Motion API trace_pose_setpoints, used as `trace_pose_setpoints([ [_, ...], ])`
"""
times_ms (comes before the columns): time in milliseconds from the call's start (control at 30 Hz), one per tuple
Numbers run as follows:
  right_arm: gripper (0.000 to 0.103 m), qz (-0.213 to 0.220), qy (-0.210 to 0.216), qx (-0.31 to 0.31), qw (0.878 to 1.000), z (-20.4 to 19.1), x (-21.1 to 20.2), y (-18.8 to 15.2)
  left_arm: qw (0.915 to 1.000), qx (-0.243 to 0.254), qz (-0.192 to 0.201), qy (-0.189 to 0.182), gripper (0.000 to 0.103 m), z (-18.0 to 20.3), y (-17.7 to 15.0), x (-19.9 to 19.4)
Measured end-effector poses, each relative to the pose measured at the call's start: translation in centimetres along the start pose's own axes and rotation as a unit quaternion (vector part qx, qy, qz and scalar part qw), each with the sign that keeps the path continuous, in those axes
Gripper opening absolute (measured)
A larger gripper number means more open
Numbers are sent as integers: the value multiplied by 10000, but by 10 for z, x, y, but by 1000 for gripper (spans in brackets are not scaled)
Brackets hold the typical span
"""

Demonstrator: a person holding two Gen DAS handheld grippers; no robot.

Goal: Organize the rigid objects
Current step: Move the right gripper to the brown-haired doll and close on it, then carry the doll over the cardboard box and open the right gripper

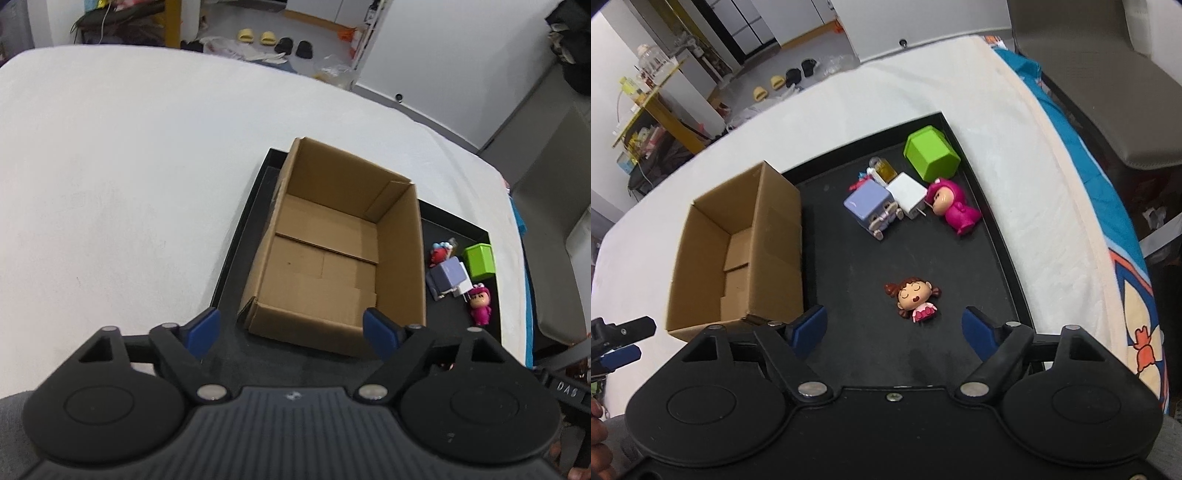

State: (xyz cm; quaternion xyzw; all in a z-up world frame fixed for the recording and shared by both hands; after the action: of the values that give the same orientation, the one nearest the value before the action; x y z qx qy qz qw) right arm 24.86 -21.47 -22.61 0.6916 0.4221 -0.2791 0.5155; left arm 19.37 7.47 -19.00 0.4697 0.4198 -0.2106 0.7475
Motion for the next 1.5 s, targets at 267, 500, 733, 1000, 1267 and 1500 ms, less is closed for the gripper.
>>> trace_pose_setpoints([
  [267, 71, -259, -92, -11, 9996, -2, 30, 1, 9996, -84, -74, 261, 73, -9, 8, 27],
  [500, 71, -459, -183, -137, 9987, -7, 53, 0, 9987, -246, -299, 328, 63, -17, 6, 51],
  [733, 69, -603, -299, -176, 9976, -5, 73, -2, 9971, -427, -518, 362, 62, -19, 2, 69],
  [1000, 62, -794, -420, -274, 9956, -3, 89, -9, 9941, -773, -653, 403, 38, -29, -4, 79],
  [1267, 28, -887, -101, -27, 9960, -1, 92, -11, 9935, -920, -555, 371, 19, -35, 1, 74],
  [1500, 28, -732, -73, -150, 9972, 0, 71, -7, 9934, -950, -576, 280, 19, -34, -4, 70],
])
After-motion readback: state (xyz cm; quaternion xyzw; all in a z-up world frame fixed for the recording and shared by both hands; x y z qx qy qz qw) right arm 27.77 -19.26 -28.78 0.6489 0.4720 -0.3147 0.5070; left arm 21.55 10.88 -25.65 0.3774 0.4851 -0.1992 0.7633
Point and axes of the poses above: each gripper's, at about its wrist camera, not at the fingertips, and x roughly the way its jaws point, z to its right, y to its top, the point moved 10 cm from there along x, roughly the way its jaws point, and after that the axes turned 7 degrees about z, right-handed, at the moved point
